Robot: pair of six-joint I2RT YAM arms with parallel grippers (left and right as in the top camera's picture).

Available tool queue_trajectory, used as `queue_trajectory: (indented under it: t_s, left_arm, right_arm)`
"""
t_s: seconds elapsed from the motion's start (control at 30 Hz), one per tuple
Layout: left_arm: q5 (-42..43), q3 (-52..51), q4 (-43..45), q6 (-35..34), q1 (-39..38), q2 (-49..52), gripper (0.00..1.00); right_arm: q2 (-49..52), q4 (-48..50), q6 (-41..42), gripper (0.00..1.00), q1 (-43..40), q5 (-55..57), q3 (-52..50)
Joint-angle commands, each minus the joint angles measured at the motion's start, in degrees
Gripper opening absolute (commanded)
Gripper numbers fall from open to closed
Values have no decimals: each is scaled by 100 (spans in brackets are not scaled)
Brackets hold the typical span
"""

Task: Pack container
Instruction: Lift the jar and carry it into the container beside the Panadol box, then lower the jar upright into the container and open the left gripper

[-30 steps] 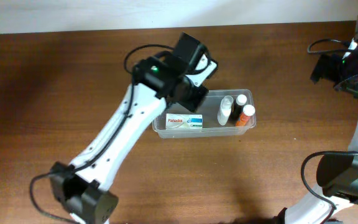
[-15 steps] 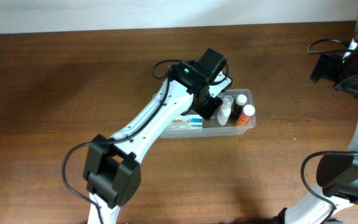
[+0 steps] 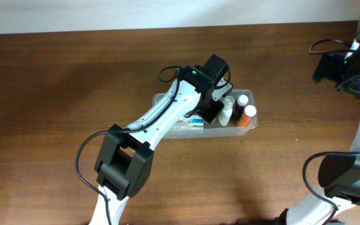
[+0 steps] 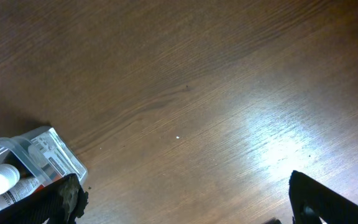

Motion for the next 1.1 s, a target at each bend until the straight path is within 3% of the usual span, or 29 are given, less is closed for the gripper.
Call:
queue_trajectory:
  t_s: [0.0,0.17,0.63,0.8,1.07]
  left_arm:
    - [59,55,74,-59,9,31,39]
    - [44,55,90,-85,9,31,39]
    - [-15,55,63,-1480,9,31,39]
    - [-612,55,-157,-1963,9,31,39]
    - [-649,55,-142,-2256,9,31,40]
  right_arm:
    - [33,4,48,98,2,68,-31]
    - [33,4,48,98,2,68,-31]
    - [33,4,48,98,2,68,-31]
    - [33,4,48,98,2,68,-31]
    - [33,4,48,98,2,68,-31]
